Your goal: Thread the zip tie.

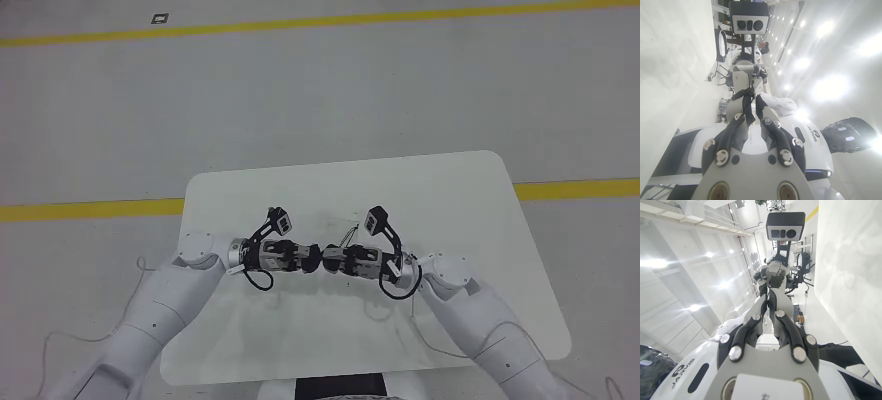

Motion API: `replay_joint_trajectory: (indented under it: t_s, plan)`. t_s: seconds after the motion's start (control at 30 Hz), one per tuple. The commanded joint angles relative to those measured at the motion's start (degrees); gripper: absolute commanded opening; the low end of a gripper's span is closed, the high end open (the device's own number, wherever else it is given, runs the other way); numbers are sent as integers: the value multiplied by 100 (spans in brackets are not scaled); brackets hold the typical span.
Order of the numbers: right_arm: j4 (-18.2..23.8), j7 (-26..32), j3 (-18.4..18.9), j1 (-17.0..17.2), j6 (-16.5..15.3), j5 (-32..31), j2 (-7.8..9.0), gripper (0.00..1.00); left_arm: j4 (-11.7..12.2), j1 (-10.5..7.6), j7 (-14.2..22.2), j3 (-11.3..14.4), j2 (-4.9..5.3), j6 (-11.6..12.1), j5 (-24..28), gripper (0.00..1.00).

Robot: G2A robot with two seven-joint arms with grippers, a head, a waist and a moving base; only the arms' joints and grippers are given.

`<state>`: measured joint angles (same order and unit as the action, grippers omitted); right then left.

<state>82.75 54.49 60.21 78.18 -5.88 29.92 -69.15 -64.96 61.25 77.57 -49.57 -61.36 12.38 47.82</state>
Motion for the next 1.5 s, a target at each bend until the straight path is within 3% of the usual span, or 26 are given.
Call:
replay_joint_trajectory:
  t_s: [0.0, 1.03, 1.1, 1.13, 1.47]
  plan:
    - [-8, 12, 6, -4, 0, 15, 4, 0, 7, -4, 7, 1, -2, 3, 5, 6]
    - [-40, 29, -11, -17, -61, 152, 36, 0, 94, -58, 35, 45, -31, -25, -6, 0]
    - [-46, 11, -5, -14, -71, 176, 37, 58, 100, -58, 49, 43, -33, -14, 7, 0]
    - [-48, 3, -1, -11, -76, 185, 38, 100, 105, -57, 57, 40, -33, -7, 15, 0]
    - [-44, -26, 241, 150, -183, 339, 94, 100, 190, -7, 94, -80, -6, 142, 99, 0]
